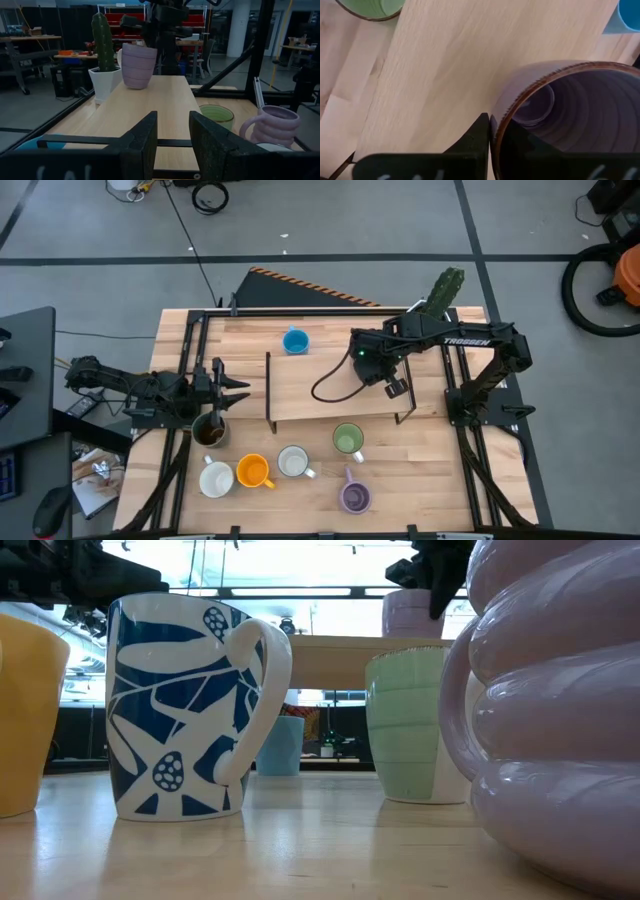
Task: Place coffee mugs
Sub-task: Put the violet-white mug on the shelf
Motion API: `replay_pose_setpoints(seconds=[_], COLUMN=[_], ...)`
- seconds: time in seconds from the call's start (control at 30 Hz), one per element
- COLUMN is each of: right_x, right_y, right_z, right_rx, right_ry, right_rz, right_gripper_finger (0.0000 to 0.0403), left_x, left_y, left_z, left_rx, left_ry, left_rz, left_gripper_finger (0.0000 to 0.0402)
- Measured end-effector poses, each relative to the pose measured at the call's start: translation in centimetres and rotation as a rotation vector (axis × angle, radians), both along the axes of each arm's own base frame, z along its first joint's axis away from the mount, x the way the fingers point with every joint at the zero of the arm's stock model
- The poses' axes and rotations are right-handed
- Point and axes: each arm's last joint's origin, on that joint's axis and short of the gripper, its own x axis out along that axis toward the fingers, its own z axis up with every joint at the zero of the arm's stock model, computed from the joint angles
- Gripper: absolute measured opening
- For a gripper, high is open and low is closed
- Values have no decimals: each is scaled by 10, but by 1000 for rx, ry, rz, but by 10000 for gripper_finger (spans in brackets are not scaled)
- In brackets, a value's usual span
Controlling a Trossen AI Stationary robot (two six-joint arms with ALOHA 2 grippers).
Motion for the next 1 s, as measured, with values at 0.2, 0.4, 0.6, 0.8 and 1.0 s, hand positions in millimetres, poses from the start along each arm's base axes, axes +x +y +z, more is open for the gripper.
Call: replay_pose_setpoints(seconds=[0.2,0.4,0.6,0.8,1.0], right_x=[1,0,0,0,0], right_y=[-1,0,-3,-8,-7], right_z=[0,0,0,0,1], right_rx=[3,-3,-30,-35,-59], right_ry=[-7,-6,-7,-6,-6], right_rz=[-19,-21,-34,-52,-70], right_gripper_finger=[48,66,82,116,157], left_x=[0,0,0,0,0], left_y=[0,0,0,0,0], left_z=[0,0,0,0,0], left_rx=[0,0,0,1,1], left_ry=[-1,-1,-1,-1,-1], left_rz=[0,0,0,0,0], left_gripper_finger=[118,118,118,118,118])
